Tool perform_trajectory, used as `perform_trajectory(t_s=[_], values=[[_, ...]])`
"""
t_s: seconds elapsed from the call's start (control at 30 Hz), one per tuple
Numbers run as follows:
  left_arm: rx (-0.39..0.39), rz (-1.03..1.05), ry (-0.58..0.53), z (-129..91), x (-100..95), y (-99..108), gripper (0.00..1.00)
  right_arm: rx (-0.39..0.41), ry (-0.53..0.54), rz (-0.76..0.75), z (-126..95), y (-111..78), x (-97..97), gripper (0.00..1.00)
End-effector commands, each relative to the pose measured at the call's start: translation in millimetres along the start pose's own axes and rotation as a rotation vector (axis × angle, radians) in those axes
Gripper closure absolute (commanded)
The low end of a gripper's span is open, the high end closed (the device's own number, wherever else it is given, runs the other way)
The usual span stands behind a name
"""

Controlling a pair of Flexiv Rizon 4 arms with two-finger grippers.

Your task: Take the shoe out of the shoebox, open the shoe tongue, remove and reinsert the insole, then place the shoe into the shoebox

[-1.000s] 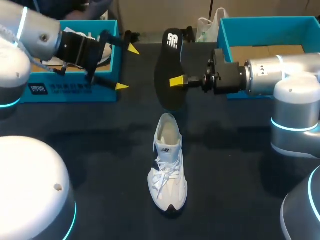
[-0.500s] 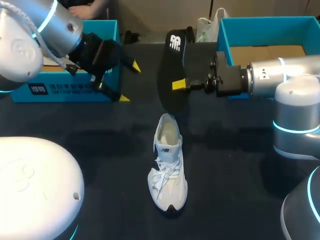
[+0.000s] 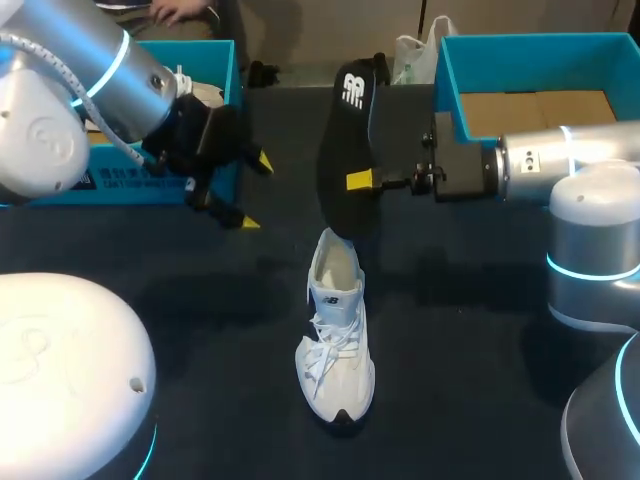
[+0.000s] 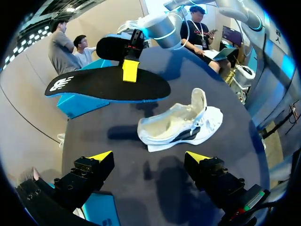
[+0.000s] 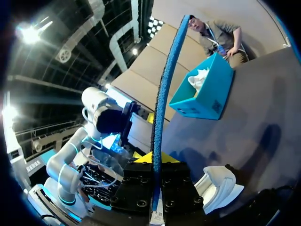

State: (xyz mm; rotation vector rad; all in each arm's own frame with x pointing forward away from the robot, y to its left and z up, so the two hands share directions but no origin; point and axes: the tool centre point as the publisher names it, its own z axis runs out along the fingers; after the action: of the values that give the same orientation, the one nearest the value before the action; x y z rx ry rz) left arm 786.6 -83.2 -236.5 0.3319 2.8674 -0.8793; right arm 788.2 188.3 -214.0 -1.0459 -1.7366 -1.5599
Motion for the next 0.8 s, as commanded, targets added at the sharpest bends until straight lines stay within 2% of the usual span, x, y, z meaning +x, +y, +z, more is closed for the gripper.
perform_trajectory(t_s=[0.03, 0.1, 0.43, 0.47, 0.63, 0.8], values=[[-0.049, -0.037, -0.006, 8, 6.4, -4, 0.0, -0.001, -0.004, 0.0, 1, -0.8, 1.1, 1.0], [-0.078, -0.071, 0.003, 19, 9.9, -4, 0.0, -0.009, 0.003, -0.008, 3, -1.7, 0.0, 1.0], [-0.05, -0.108, 0.027, 44, 23.4, 10, 0.0, -0.083, -0.013, -0.072, 14, -10.4, -16.3, 1.0], [-0.035, -0.113, 0.055, 48, 25.5, 11, 0.0, -0.091, -0.009, -0.079, 15, -11.0, -17.8, 1.0], [-0.066, -0.115, 0.134, 67, 37.3, 12, 0.0, -0.132, 0.001, -0.102, 17, -16.3, -23.5, 1.0], [-0.066, -0.115, 0.134, 67, 37.3, 12, 0.0, -0.142, -0.007, -0.099, 16, -17.3, -24.4, 1.0]])
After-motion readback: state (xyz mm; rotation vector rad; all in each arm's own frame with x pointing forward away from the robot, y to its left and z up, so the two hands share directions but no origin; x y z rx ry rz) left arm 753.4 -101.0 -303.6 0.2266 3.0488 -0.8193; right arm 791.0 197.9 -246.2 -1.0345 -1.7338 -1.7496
